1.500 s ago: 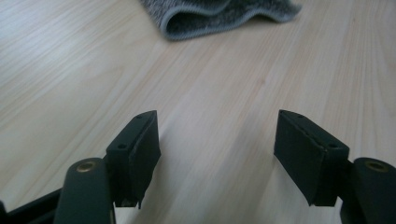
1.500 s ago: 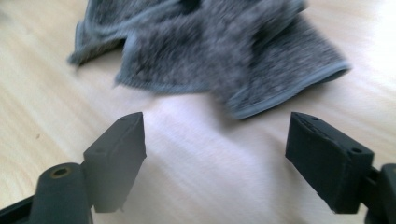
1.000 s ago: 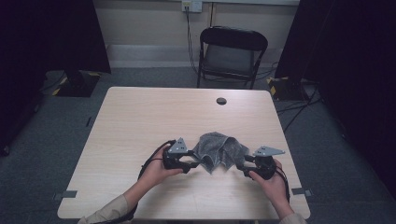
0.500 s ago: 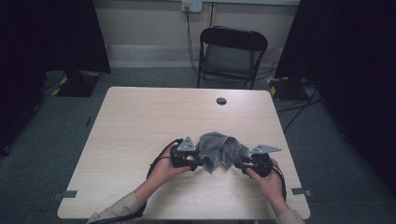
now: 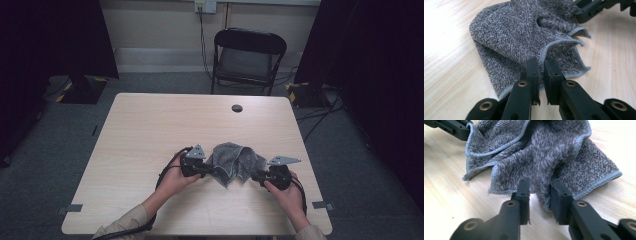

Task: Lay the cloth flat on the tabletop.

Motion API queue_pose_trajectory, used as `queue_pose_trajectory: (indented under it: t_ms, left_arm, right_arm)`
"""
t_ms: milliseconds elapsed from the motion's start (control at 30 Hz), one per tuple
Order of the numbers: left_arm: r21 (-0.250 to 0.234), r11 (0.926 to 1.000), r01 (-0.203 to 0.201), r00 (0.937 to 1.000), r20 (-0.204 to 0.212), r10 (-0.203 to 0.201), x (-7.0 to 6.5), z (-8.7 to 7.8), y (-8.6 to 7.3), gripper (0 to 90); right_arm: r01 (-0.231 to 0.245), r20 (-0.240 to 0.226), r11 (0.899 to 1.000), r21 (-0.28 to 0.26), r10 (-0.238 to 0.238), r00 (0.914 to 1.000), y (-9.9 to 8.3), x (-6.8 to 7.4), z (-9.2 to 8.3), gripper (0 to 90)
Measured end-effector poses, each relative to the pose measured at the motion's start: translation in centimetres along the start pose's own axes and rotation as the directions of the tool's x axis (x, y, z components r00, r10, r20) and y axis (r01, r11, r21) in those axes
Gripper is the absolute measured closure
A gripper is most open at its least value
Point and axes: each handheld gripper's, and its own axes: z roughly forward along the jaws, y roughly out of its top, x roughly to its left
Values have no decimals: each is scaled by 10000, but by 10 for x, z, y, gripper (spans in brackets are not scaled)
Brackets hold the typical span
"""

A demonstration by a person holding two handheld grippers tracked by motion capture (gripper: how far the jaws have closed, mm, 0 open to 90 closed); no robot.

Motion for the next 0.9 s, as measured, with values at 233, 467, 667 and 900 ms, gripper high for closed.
queue_pose_trajectory:
  t_ms: [233,467,667,900]
  left_arm:
    - [422,9990,-151,9998,136,145,1,-27,-13,847]
    - [527,9984,178,9998,21,-180,9,-49,-31,849]
    - [445,9975,551,9983,-212,-542,16,-64,-43,850]
    - [437,9977,519,9985,-189,-511,15,-63,-43,850]
  right_arm:
    - [284,-388,9990,343,-270,9989,-1,6,-2,794]
    - [706,-491,9968,362,-688,9964,2,18,-4,711]
    - [458,-405,9989,-64,-461,9981,7,16,-11,651]
    - [279,-522,9995,-144,-286,9982,10,15,-1,667]
